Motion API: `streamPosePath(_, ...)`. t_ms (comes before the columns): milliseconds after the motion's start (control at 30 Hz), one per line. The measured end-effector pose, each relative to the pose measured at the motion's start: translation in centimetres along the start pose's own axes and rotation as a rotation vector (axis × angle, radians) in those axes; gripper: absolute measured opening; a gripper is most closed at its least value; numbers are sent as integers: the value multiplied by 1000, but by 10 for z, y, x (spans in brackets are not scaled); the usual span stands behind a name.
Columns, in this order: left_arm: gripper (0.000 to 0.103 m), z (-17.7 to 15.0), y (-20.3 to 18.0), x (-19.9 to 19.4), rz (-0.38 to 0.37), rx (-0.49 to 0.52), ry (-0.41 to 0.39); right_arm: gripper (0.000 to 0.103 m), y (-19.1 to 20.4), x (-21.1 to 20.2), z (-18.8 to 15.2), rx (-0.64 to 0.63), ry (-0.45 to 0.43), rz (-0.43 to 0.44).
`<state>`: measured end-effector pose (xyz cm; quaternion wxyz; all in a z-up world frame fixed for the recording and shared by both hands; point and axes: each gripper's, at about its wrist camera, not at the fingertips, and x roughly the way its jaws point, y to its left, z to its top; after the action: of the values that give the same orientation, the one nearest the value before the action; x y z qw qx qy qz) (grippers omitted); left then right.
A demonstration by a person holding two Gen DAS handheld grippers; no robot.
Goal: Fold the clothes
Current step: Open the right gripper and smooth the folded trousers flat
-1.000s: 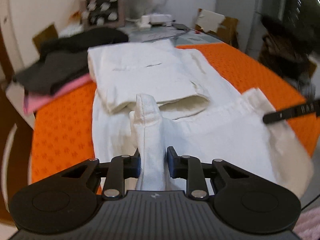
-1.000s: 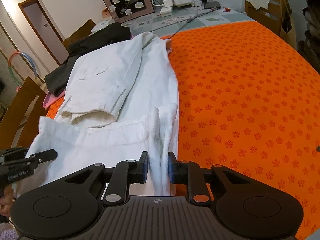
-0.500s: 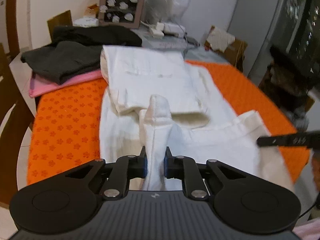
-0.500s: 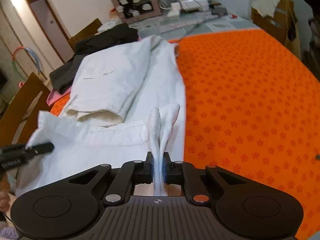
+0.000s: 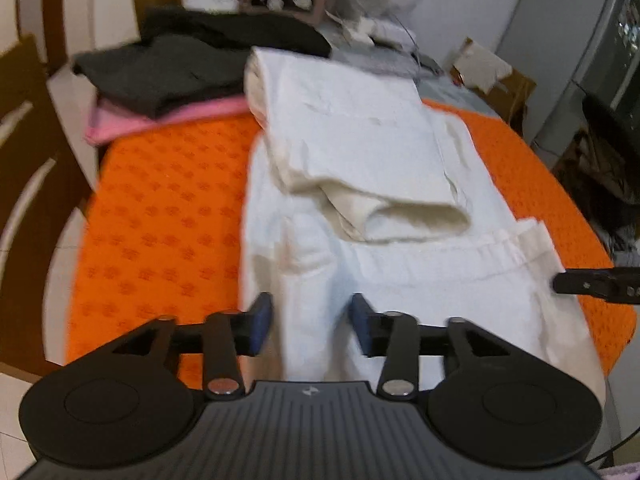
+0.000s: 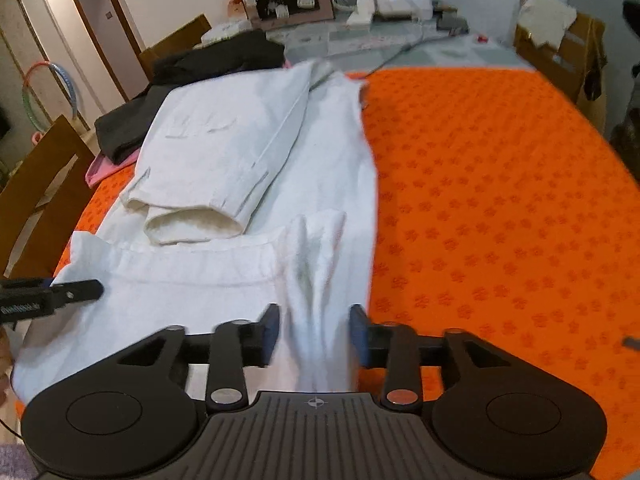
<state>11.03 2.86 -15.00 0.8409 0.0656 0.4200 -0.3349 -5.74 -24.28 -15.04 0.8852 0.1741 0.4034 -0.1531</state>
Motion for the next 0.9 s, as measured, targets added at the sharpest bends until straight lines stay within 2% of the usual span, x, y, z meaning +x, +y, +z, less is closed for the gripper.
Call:
streamPosePath(133,59,2,7,-39,0,13,-48,43,6,-32,-5,-64,-72,42)
streamPosePath(267,58,-3,-6,-69,-58,92,-48,43,13,-48,-14,-102,-104,188)
streamPosePath(333,52,-12,-17,-75,-98,147,-32,44,18,-49,-19,-123,-91,243)
streamPosePath(433,42,-30,-32,-74,-135,232,6,47,27,-44,-31,-193,-44,238)
streamPosePath(500,39,-45,-38,-65,-131,277,43,48,32,-39,-41,-229,-9,233)
streamPosePath(567,39,-60,-40,-55,-118,309,74,53,32,-28,-52,-249,33,201)
streamPosePath(600,39,-67,-37,-48,-105,312,82,53,31,-22,-57,-251,58,169)
streamPosePath(667,39,-79,-30,-35,-85,303,94,54,28,-16,-69,-234,57,162)
streamPosePath(700,38,-80,-26,-30,-85,279,95,56,27,-13,-75,-225,54,160)
streamPosePath(733,38,-80,-23,-27,-87,256,94,66,28,-13,-78,-221,49,168)
streamPosePath(767,38,-78,-22,-27,-86,242,96,80,32,-13,-78,-232,59,182)
streamPosePath(800,39,-76,-22,-28,-82,236,102,88,37,-13,-77,-246,73,196)
streamPosePath(833,43,-74,-23,-29,-78,233,105,103,41,-12,-76,-260,87,211)
streamPosePath(867,47,-73,-25,-30,-80,233,105,103,46,-11,-77,-279,95,198)
streamPosePath(900,59,-71,-27,-31,-85,233,103,103,50,-10,-79,-300,102,180)
